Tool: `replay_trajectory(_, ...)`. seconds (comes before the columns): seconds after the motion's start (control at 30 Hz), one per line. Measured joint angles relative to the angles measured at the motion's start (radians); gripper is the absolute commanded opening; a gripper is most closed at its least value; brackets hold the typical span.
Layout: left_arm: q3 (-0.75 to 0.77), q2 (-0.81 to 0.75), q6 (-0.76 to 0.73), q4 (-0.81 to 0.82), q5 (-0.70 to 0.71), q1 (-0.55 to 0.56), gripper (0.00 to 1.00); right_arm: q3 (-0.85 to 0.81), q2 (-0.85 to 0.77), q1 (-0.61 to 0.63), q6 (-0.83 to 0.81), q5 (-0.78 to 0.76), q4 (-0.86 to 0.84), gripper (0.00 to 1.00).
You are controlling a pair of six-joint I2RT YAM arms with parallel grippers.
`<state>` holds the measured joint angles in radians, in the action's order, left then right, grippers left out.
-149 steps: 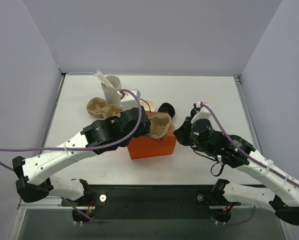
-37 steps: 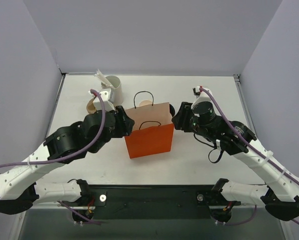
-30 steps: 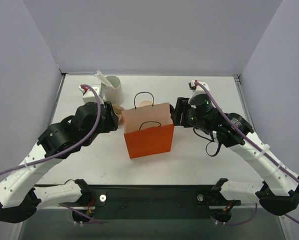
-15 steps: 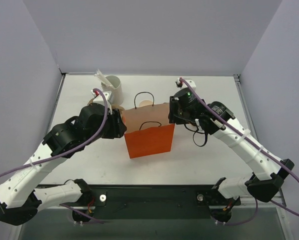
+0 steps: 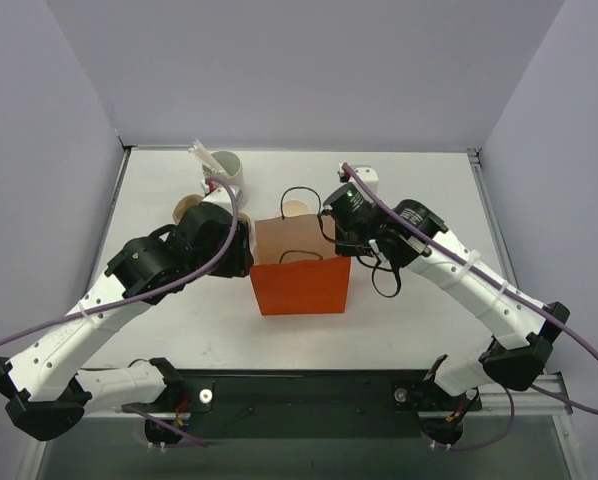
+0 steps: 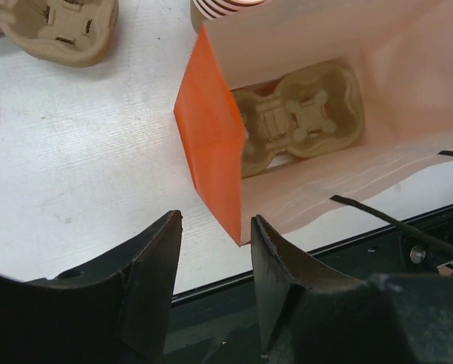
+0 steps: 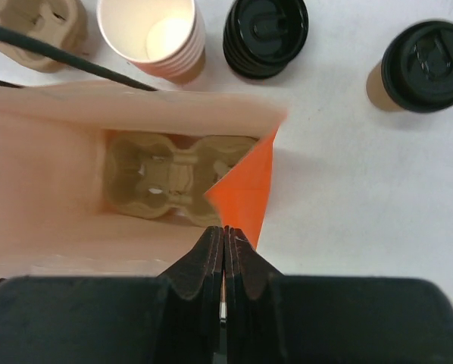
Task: Pack the takeout coffee
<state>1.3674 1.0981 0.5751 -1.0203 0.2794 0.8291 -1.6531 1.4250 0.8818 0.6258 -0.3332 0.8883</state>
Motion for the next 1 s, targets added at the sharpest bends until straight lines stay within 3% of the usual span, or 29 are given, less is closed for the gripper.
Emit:
replay_trajectory(0.13, 0.048, 0.031, -0.013, -0.036, 0.01, -0.002, 0.51, 0.018, 0.027, 0.011, 0.043, -0.011, 0.021, 0.0)
replay_trajectory(0.33, 0.137, 0.055, -0.022, -0.083, 0.037, -0.006, 0.51, -0.096, 0.048, 0.018, 0.076, -0.022, 0.041, 0.0)
replay_trajectory(0.63, 0.144, 0.021, -0.022, -0.114, 0.071, -0.013, 0.51, 0.145, -0.011, 0.037, 0.119, -0.03, -0.01, 0.0)
replay_trajectory(1.0, 0.144, 0.011, -0.013, -0.126, 0.088, -0.014, 0.51, 0.066, -0.066, 0.043, 0.116, -0.031, -0.014, 0.0)
